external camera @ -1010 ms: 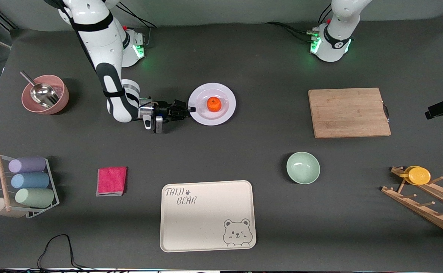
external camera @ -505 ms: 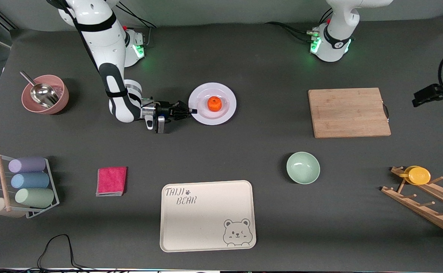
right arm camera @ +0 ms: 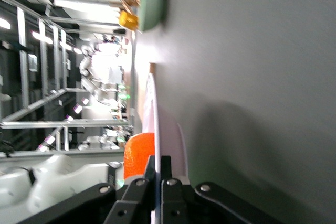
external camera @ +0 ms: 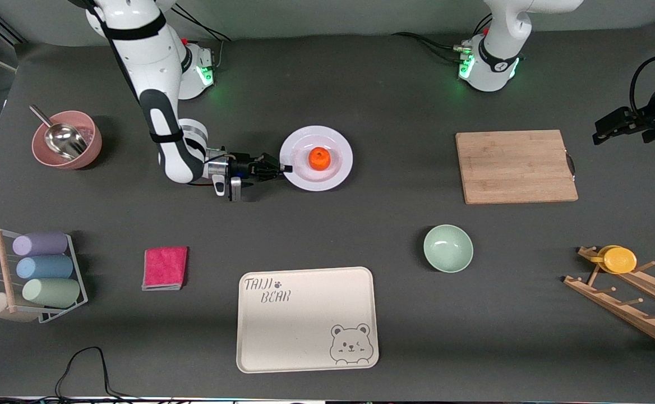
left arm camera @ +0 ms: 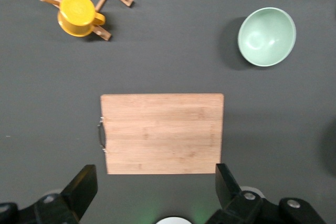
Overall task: Place orange and plate with both arms
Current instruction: 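Carry the plate with the right gripper onto the bear tray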
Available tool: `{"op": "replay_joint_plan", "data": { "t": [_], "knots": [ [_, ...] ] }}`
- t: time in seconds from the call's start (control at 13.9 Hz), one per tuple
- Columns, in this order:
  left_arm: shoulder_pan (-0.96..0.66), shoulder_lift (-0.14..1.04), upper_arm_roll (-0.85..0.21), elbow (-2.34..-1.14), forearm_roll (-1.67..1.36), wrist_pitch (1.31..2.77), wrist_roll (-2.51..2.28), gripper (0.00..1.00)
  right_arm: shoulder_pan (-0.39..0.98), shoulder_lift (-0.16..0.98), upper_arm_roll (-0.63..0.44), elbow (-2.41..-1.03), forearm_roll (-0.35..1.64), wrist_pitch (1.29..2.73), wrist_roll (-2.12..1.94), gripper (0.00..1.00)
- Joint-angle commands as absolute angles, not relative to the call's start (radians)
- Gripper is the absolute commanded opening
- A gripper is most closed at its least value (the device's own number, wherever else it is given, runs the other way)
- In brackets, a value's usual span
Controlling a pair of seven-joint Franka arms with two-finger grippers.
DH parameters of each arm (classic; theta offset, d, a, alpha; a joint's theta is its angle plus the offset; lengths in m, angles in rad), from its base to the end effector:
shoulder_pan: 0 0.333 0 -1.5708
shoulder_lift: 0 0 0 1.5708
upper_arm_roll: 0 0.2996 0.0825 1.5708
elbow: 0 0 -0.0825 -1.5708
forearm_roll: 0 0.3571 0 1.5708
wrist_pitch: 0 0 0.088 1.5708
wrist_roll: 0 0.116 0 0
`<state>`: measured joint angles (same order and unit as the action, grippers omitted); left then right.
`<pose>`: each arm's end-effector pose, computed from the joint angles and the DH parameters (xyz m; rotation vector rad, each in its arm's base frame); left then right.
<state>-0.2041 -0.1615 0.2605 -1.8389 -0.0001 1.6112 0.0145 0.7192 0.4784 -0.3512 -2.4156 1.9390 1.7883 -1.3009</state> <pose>0.4773 0.0349 0.5617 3.0953 0.0576 -0.1086 0.3852 0.2274 0.1353 -1.8296 -0.0305 -0.0489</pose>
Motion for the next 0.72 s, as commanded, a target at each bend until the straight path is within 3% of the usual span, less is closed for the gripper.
{"op": "replay_joint_plan", "data": {
  "t": [0.0,0.36,0.65],
  "knots": [
    [-0.201,-0.189,0.278,-1.878,-0.037,1.628,0.031,1.0,0.718,0.336,-0.38,-2.419,1.907,1.79,-1.154,0.0],
    [-0.196,-0.184,0.285,-1.876,-0.034,1.609,0.018,1.0,0.719,0.311,-0.457,-2.295,1.761,1.79,-0.996,0.0],
    [-0.181,-0.183,0.285,-1.879,-0.028,1.6,0.018,1.0,0.67,0.432,-0.459,-2.052,1.756,1.79,-0.862,0.0]
  ]
}}
